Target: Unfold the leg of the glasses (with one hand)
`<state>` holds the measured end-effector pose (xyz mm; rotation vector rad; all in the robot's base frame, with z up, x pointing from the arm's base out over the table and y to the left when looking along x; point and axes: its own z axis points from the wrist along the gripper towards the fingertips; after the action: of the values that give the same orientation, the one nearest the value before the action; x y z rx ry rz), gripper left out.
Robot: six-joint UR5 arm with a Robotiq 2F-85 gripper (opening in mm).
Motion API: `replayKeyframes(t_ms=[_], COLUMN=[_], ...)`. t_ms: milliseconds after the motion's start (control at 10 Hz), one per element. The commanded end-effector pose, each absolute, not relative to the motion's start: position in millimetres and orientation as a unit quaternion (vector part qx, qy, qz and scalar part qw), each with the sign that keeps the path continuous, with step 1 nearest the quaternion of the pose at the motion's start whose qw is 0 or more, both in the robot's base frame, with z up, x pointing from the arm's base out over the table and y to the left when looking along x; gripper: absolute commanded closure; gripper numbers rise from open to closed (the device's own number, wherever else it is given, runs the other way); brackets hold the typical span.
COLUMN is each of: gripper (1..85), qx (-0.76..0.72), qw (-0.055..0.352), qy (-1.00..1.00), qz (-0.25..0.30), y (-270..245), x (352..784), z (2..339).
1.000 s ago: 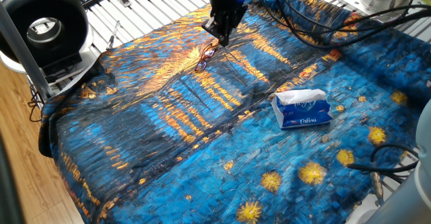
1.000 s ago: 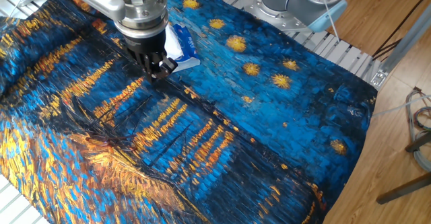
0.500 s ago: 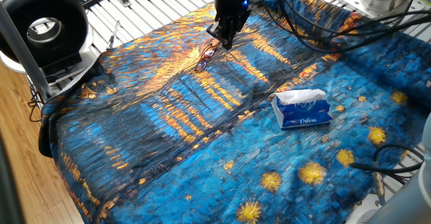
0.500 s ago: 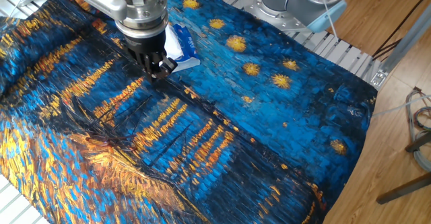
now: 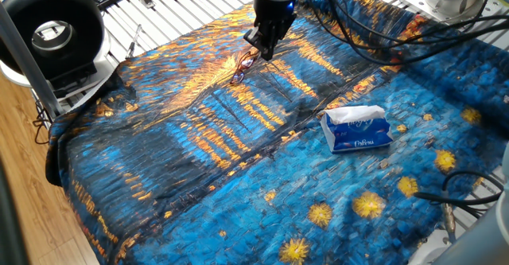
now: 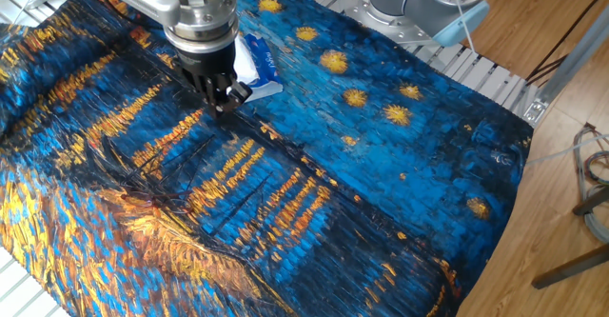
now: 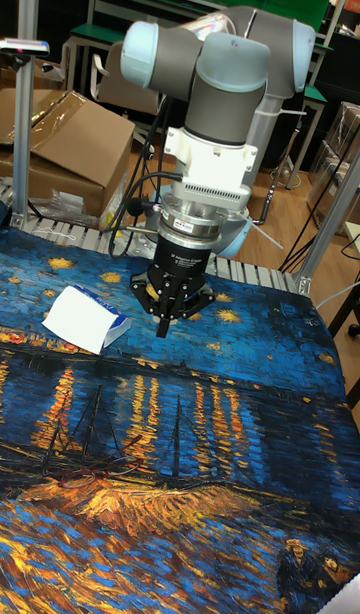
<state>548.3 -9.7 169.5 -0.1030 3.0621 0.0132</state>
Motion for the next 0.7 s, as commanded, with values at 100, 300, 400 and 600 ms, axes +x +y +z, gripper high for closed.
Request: replayKeyframes(t_ms=[100, 300, 400, 600], gripper=[84.7, 84.7, 84.7, 84.7], qx=[-0.032, -0.032, -0.033, -0.038], qw=[0.044, 0.045, 0.046, 0.046], qy=[0.998, 0.998, 0.998, 0.998], qz=[0.013, 0.014, 0.014, 0.005], y=[-7.0, -6.2, -6.1, -10.5], x=[549.9, 550.3, 550.9, 551.7], z=[169.7, 169.9, 170.0, 170.6])
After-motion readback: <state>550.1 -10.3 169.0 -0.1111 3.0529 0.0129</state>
